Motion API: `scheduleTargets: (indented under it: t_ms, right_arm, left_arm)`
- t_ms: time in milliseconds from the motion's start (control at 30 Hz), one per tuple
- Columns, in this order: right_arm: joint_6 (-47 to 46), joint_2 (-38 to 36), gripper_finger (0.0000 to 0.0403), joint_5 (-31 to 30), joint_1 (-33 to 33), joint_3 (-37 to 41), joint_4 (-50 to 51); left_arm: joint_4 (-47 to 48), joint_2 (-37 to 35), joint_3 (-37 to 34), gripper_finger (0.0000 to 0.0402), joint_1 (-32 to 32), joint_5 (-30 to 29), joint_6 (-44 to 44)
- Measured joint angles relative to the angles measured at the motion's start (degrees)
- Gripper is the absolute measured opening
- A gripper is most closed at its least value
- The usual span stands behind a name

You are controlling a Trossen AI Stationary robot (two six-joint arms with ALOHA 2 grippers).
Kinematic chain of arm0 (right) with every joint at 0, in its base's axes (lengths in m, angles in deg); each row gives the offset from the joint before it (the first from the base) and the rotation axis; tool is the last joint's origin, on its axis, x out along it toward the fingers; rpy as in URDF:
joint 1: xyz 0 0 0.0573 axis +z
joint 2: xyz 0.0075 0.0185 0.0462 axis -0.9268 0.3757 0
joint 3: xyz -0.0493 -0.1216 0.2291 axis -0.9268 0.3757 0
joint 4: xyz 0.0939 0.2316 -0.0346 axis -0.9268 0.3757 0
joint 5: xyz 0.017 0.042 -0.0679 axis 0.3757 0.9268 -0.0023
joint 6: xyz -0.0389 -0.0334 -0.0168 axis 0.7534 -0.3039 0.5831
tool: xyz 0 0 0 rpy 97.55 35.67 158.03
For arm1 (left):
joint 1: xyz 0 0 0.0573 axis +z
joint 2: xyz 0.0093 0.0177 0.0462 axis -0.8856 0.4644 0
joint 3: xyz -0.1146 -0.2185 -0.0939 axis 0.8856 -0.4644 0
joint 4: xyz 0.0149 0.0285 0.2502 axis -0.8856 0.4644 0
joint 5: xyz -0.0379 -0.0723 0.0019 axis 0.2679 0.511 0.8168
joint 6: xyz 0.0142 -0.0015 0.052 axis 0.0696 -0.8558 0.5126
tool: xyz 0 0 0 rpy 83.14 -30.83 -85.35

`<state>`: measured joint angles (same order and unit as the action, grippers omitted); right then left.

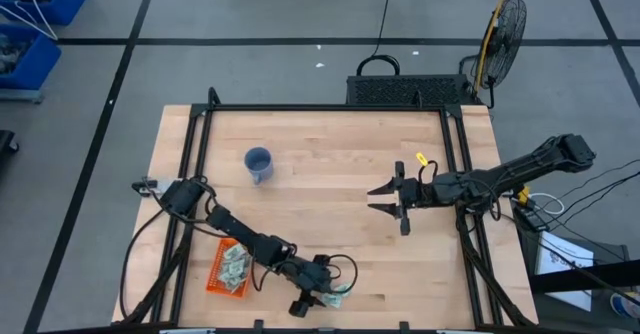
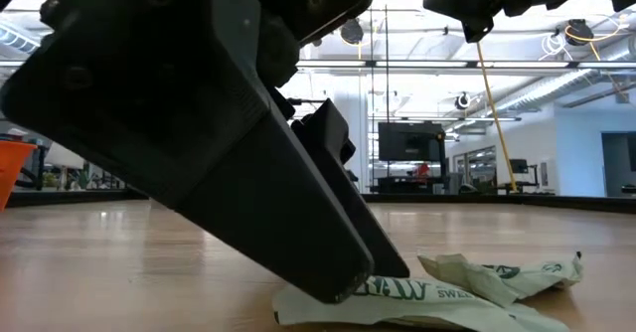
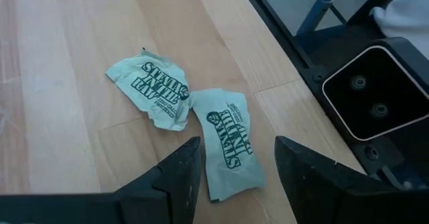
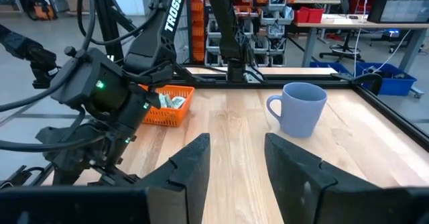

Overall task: Pick and place Stevia / Truvia into bins
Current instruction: Put the stevia packet into the orange bin

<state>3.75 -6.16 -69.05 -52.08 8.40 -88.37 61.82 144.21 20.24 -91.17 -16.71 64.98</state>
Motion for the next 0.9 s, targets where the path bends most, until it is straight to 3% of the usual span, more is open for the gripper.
scheduleTargets:
  t_ms: [167,467,600,733,900]
  right_arm:
    - [-0.1,0.0,0.0134,0.0,0.0,0.0,0.0]
    - [-0.2,0.0,0.0134,0.0,0.0,0.0,0.0]
    - [-1.4,0.0,0.0134,0.0,0.0,0.0,0.0]
    - [-2.7,0.0,0.0134,0.0,0.0,0.0,0.5]
    - [-2.8,0.0,0.0134,0.0,0.0,0.0,1.7]
  left_arm:
    - [0.2,0.0,0.0,0.0165,0.2,-0.1,0.0]
    - [0.5,0.0,-0.1,0.0013,1.6,1.5,0.9]
    - [3.4,-3.3,-0.5,0.0013,1.7,1.9,2.0]
    - [12.5,-11.5,-0.4,0.0006,1.5,-0.6,2.3]
    - [35.9,-23.3,-0.3,0.0008,-1.6,-12.4,-5.7]
